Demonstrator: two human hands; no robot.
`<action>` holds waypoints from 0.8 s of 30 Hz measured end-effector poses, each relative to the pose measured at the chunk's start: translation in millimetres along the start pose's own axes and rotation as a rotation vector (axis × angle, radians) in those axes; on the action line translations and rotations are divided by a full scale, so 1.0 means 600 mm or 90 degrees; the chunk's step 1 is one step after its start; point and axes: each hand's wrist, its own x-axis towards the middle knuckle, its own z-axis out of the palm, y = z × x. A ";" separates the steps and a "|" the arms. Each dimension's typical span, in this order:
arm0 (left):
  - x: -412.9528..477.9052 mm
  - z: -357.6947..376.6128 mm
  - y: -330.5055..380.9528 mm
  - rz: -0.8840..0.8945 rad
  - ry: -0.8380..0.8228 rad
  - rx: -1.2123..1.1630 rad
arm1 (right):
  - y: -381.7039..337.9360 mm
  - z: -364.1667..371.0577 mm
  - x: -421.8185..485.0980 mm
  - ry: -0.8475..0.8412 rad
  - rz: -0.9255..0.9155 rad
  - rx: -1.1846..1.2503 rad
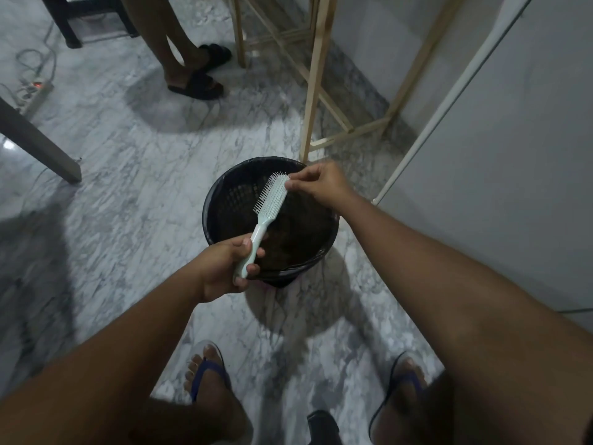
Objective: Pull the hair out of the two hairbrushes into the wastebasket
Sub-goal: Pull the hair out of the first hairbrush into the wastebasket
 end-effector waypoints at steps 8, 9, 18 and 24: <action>0.011 0.006 -0.006 0.014 0.061 -0.005 | 0.044 0.054 0.011 0.150 0.060 -0.056; 0.014 0.006 -0.006 0.013 0.076 -0.001 | 0.045 0.058 0.004 0.149 0.042 -0.119; 0.052 0.025 -0.008 -0.036 0.207 0.001 | 0.073 0.098 -0.038 -0.050 0.005 -0.424; 0.089 0.028 -0.018 -0.037 0.291 0.072 | 0.099 0.122 -0.038 -0.138 0.025 -0.568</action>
